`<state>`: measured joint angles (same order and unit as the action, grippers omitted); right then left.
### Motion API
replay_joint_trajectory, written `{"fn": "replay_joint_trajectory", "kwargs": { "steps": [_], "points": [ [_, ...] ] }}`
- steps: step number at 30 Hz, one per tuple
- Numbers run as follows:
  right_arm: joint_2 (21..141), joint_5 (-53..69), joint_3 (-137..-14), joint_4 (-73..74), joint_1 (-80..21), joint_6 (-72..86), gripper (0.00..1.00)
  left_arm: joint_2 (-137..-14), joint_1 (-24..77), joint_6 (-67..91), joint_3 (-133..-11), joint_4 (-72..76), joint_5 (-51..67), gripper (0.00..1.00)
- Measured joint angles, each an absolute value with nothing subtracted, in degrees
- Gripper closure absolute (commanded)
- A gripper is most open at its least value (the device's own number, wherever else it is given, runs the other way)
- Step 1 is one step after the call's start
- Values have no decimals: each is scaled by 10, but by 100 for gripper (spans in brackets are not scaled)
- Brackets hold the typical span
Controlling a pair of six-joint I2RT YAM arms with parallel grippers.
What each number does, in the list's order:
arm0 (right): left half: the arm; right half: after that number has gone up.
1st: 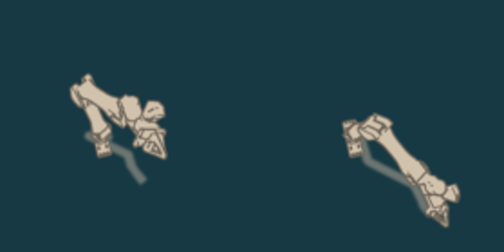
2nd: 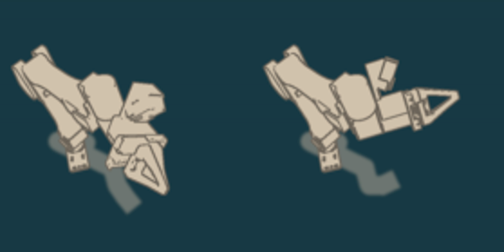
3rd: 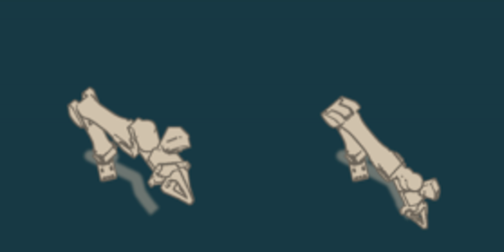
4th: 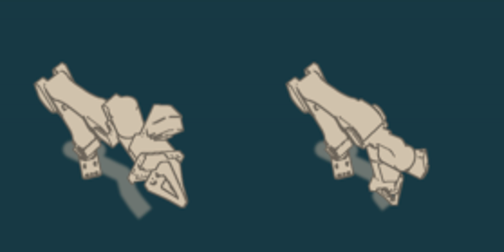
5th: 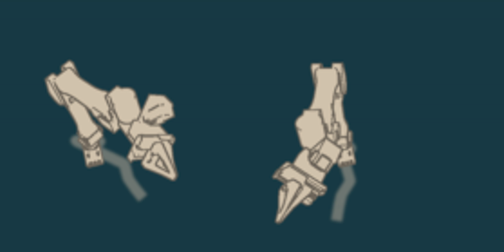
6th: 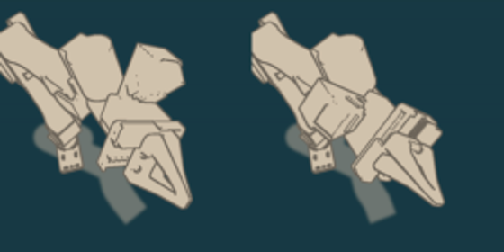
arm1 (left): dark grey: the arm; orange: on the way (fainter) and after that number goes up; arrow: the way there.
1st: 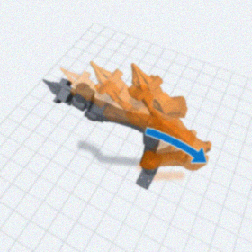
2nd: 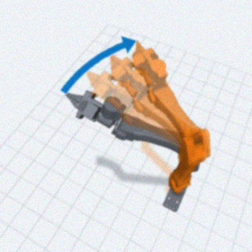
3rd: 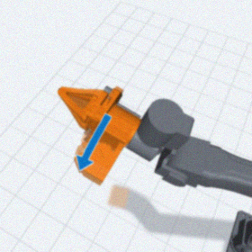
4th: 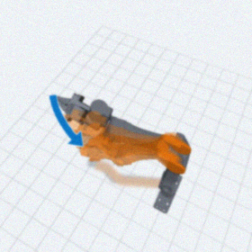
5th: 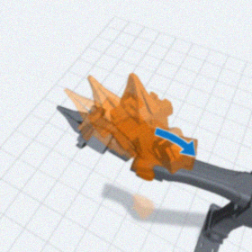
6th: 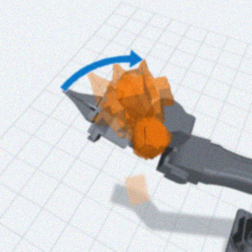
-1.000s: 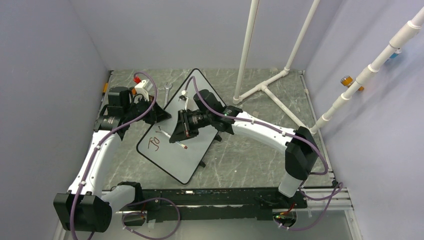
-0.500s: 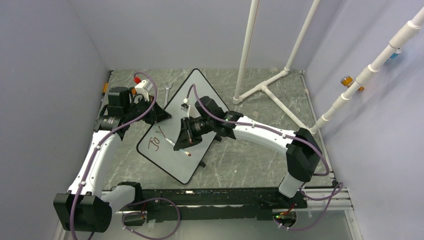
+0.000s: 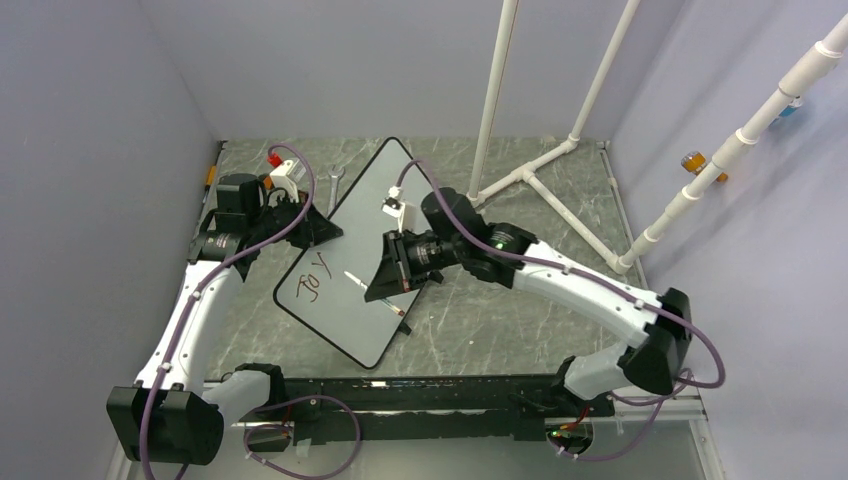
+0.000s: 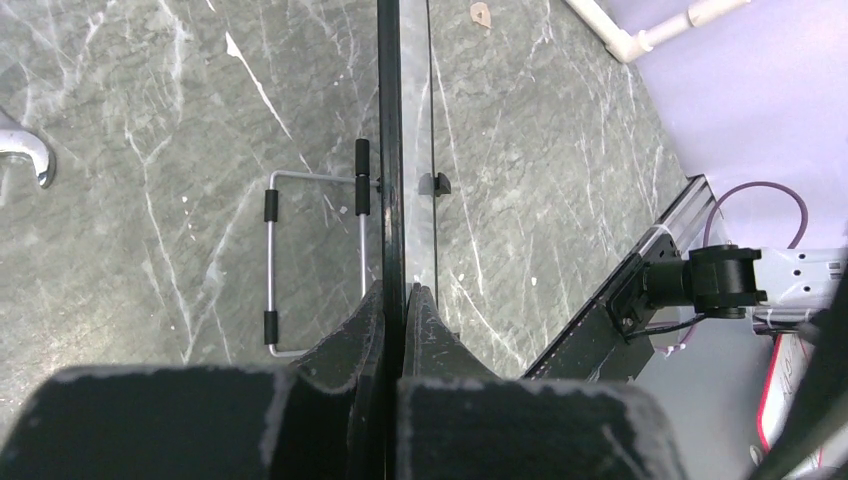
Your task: Write a sentence on the whiteboard
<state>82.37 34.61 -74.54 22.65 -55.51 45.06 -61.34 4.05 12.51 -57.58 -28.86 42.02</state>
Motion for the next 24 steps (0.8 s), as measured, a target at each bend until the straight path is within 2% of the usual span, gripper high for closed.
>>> {"fn": "replay_joint_trajectory", "kwargs": {
  "steps": [14, 24],
  "points": [
    [771, 286, -746, 268, -547, 410, 100, -674, 29, 129, -597, -292, 406, 100],
    [723, 271, -712, 274, -528, 401, 100, -685, 28, 105, -600, -298, 376, 78]
  ]
}}
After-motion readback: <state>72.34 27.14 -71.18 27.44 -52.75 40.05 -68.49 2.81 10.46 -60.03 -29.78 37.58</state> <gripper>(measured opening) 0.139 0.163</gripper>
